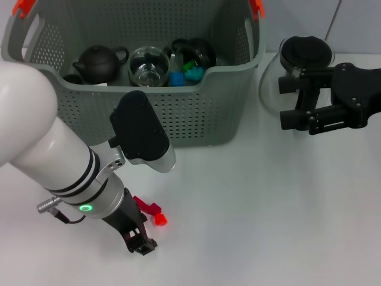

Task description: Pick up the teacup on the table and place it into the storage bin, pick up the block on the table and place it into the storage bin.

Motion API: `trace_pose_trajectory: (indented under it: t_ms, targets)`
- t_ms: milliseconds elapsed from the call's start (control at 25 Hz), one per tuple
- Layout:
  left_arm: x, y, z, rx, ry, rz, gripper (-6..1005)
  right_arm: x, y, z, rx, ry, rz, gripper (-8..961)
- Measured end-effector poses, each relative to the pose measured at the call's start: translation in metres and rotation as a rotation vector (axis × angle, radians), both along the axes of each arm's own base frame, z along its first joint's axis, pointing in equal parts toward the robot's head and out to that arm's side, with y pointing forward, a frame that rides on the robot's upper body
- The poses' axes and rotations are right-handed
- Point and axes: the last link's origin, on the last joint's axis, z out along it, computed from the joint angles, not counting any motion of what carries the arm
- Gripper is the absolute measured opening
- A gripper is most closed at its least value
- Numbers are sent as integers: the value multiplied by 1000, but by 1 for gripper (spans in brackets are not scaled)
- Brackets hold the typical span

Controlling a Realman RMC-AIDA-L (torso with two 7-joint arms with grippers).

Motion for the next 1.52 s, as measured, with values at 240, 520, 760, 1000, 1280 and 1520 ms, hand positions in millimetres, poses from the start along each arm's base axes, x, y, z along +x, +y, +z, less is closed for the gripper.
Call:
trace_pose_trajectory:
  t_ms: [240,520,760,1000,1280,1520]
  targets:
    - [2,-1,2,2,-1,-3,508,0,0,0,1,1,4,925]
    - [16,-6,20,1,-31,-13,425,0,-1,0,1,1,6,925]
    - [54,0,86,99,-277,-44,435,0,-3,-3,-22,4,9,924]
    - [71,40,143,269,-518,-58,446,-1,-8,-9,-67,-8,27,924]
    - [72,107,165,450,-618,-38,458,-1,-11,-10,-89,-15,26,924]
    - [49,150,159,561,-520,38,469,-1,-13,-12,-110,-27,34,924]
